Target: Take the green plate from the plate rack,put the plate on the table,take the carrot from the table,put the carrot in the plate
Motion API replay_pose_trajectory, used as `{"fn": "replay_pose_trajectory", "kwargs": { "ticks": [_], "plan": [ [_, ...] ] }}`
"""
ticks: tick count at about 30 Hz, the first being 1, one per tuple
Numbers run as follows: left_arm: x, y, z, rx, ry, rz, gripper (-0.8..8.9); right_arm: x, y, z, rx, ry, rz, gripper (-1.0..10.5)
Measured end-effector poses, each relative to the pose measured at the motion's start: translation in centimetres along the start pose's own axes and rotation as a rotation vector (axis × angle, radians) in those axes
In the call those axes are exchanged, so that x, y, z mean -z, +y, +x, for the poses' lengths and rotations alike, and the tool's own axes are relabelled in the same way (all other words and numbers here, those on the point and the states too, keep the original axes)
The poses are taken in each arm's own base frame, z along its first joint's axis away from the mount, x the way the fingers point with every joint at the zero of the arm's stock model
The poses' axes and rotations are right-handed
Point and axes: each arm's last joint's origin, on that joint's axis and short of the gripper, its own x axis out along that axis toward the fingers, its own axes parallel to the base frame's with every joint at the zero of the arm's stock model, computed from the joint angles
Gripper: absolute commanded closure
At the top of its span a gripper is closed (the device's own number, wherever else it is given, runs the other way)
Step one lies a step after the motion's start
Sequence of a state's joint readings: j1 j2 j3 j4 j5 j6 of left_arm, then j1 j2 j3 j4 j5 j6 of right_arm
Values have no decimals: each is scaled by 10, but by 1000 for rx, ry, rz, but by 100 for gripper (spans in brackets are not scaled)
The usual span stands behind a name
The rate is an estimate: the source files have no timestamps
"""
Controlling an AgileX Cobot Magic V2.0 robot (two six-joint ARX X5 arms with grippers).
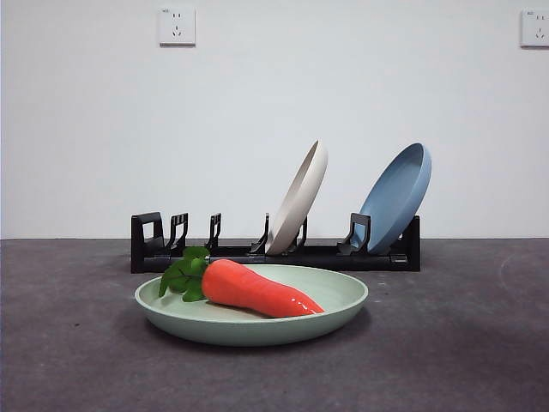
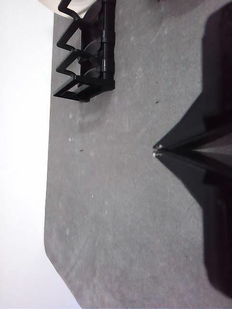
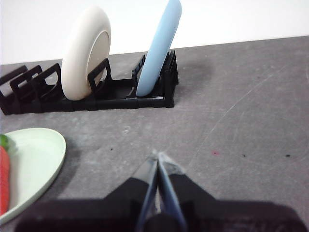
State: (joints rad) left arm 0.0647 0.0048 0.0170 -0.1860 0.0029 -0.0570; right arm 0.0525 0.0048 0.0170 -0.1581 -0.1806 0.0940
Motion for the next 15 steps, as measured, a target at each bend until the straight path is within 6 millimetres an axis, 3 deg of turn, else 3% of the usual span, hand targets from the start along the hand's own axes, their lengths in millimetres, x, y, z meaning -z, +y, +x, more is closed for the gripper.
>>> {"fn": "replay_pose_trajectory", "kwargs": {
  "ticks": [15],
  "plan": [
    [0,0,0,0,0,0,817,0,0,0,1,0,30,946]
  ]
}}
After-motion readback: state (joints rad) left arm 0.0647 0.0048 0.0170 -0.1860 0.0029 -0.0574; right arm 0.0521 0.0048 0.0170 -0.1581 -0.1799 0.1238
